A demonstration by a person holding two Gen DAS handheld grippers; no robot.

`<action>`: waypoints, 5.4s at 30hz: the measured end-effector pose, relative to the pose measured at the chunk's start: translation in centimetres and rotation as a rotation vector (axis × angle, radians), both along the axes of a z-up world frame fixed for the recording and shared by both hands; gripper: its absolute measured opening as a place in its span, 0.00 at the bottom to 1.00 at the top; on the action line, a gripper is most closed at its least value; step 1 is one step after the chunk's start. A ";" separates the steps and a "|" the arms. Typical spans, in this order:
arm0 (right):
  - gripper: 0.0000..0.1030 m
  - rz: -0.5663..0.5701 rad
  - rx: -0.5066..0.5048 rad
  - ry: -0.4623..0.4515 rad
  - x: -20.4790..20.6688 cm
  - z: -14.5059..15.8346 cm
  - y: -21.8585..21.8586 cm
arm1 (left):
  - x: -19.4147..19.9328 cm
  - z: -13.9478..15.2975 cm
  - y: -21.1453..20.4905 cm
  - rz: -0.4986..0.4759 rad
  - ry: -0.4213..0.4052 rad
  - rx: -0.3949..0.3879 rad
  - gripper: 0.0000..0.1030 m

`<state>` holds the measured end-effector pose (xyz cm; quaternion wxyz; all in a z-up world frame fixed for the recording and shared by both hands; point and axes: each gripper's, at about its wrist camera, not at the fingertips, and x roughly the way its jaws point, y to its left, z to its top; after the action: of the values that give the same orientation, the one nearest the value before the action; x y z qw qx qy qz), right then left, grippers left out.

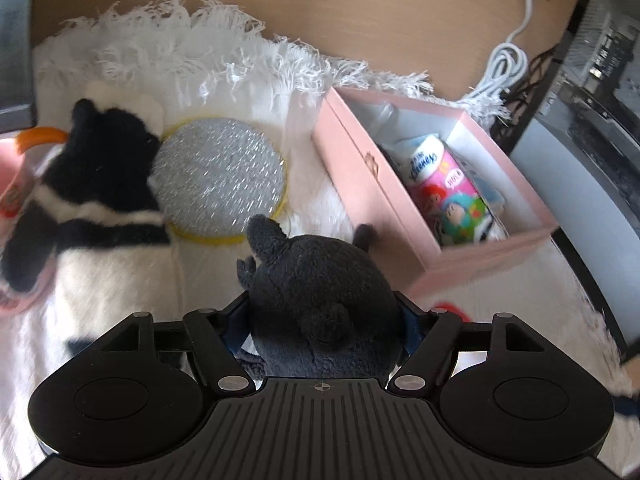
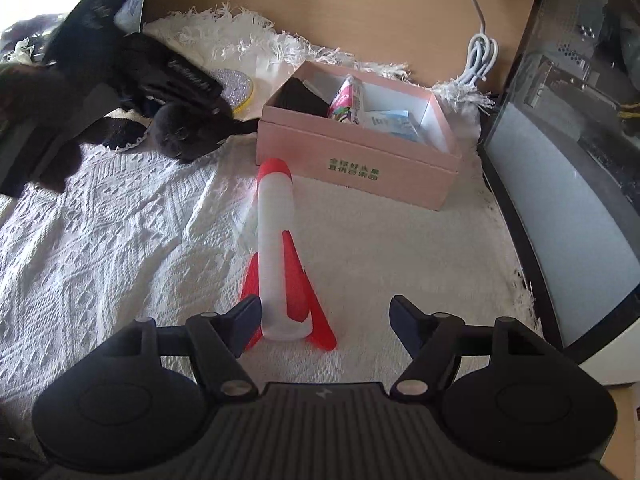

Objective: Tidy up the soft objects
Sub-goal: 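Lift the rocket toy with the right gripper while the left lifts the plush cat, then carry the rocket and plush cat into the pink box and open both grippers, then grasp the black-white slipper with the right gripper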

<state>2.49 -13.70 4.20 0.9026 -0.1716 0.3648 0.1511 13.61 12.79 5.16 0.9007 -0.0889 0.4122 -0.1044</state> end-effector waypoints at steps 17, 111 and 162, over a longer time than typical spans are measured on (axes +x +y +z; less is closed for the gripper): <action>0.69 0.172 0.092 0.016 4.9 1.5 4.9 | -12.0 0.7 1.6 -0.008 0.093 -0.071 0.74; 0.26 -0.146 0.284 0.135 26.9 3.5 8.2 | -10.5 2.1 3.3 0.156 -0.025 -0.118 0.69; 0.19 0.242 0.193 0.292 3.9 3.3 9.0 | -7.9 1.0 9.8 0.235 -0.060 -0.146 0.69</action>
<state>6.41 -4.74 7.48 0.8277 -0.1035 0.4522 0.3159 5.66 22.58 6.13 0.9098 -0.1986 0.3632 -0.0307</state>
